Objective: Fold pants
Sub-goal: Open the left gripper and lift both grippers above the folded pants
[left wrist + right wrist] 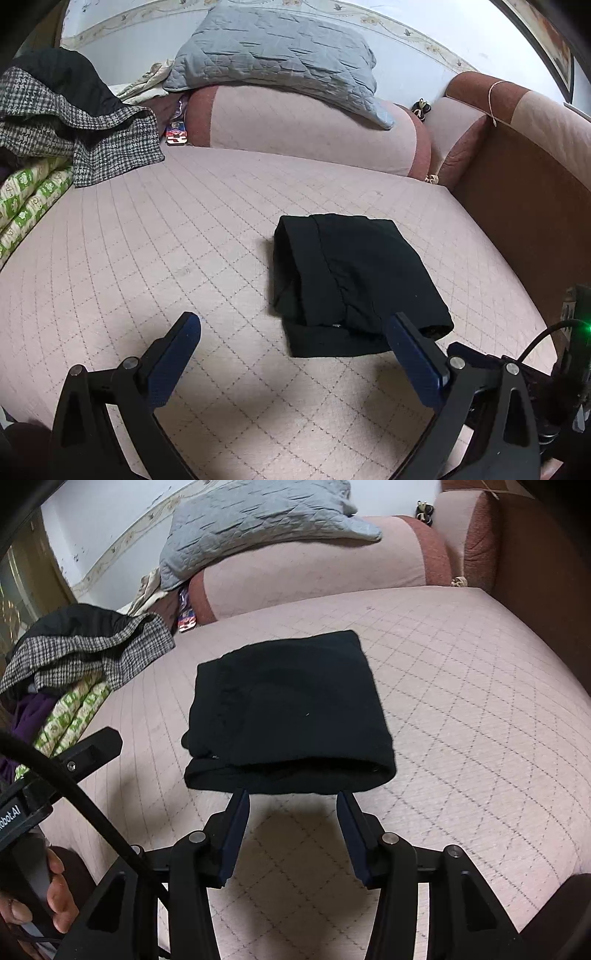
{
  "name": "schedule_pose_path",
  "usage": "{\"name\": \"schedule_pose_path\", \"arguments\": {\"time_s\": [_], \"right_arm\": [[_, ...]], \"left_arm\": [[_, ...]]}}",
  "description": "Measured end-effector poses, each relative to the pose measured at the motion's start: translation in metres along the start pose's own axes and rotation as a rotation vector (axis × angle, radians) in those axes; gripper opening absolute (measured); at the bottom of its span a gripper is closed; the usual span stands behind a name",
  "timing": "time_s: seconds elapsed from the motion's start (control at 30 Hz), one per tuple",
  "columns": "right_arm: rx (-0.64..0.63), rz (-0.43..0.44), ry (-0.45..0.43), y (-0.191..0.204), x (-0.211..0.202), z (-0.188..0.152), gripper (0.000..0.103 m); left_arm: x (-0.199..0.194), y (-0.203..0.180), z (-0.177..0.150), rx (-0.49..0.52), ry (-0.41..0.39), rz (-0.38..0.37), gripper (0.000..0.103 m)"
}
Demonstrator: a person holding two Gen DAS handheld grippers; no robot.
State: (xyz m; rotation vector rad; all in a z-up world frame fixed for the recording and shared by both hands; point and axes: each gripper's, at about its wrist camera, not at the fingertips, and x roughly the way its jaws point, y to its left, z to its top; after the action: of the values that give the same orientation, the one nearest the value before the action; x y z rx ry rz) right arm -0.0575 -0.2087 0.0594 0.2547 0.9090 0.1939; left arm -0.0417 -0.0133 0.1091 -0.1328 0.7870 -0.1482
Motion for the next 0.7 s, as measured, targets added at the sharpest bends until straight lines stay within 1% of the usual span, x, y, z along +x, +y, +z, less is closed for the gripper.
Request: {"name": "schedule_pose_path", "arguments": {"time_s": [0.3, 0.7], "right_arm": [[0.028, -0.01, 0.02, -0.006, 0.005, -0.002, 0.056], [0.043, -0.005, 0.031, -0.012, 0.007, -0.004, 0.056]], "left_arm": [[0.007, -0.006, -0.002, 0.009, 0.049, 0.002, 0.101], [0.011, -0.013, -0.005, 0.029, 0.076, 0.02, 0.101]]}}
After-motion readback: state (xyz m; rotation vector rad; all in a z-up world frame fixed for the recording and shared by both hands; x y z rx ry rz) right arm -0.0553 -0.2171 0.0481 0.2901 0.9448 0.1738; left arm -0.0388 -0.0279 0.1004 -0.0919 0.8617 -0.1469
